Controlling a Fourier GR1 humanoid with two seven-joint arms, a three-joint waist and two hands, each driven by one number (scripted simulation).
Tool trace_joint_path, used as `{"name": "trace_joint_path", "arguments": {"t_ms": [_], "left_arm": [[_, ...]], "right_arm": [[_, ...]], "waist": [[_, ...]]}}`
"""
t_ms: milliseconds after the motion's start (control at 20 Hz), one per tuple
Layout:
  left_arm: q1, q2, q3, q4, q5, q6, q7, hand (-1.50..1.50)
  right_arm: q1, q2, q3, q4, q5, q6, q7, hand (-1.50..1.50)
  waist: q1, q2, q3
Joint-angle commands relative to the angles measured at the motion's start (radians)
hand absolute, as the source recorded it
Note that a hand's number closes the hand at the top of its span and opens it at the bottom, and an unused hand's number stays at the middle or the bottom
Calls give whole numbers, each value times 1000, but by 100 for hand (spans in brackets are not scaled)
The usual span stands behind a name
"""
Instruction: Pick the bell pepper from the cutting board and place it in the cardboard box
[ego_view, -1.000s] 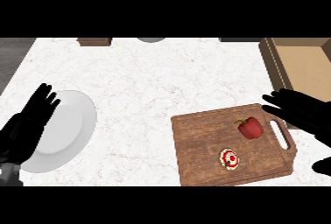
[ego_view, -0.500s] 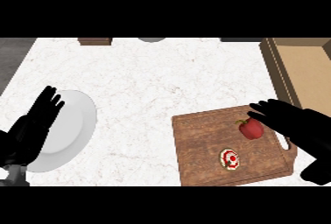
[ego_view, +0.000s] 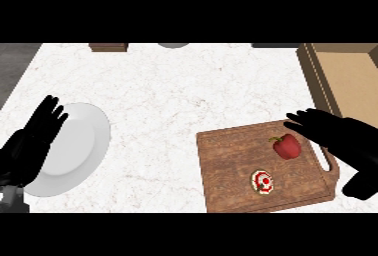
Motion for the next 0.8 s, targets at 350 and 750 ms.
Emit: {"name": "trace_joint_path", "arguments": {"t_ms": [350, 750], "left_arm": [[4, -53, 72, 43, -32, -89, -11, 0], [40, -62, 116, -48, -59, -112, 58, 0]], "right_arm": [[-29, 148, 9, 37, 156, -4, -71, -150], [42, 193, 4, 31, 295, -29, -80, -150]], "waist": [[1, 0, 0], [-1, -1, 0]]}}
